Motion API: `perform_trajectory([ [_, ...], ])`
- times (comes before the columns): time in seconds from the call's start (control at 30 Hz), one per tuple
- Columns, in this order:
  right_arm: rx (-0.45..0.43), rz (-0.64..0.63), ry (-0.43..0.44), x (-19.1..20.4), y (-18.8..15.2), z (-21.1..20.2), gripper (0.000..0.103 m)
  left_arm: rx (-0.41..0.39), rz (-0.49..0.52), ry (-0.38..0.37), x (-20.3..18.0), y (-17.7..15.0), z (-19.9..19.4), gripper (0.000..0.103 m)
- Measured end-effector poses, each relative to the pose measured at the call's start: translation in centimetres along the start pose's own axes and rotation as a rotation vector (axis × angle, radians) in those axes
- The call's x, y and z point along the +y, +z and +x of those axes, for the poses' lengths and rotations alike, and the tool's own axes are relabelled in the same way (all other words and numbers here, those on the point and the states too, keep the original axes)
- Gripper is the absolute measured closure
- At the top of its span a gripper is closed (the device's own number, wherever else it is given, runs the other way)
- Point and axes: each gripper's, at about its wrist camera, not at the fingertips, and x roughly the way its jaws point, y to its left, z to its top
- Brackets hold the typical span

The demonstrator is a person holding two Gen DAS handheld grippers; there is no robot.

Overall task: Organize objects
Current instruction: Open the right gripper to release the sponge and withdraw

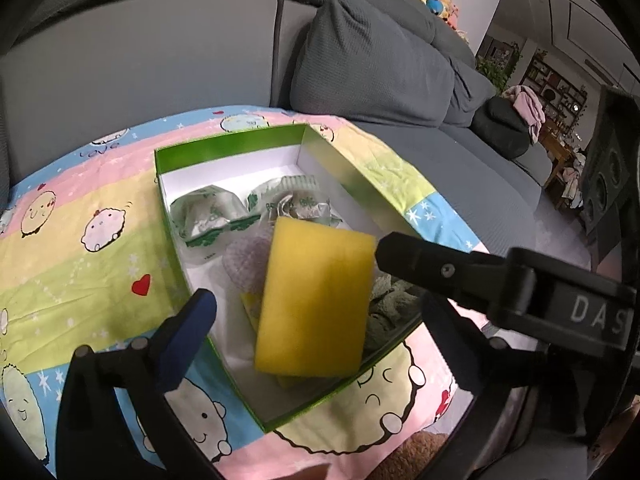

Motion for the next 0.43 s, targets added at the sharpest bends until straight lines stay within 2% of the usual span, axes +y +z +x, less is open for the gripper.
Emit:
perform_trajectory([
  [0.43,-0.065,-0.036,-0.039,0.9,-1.2,-3.4,0.032,-0.034,0.002,-0.013,-0.4,-0.5,-2.5,0.001],
])
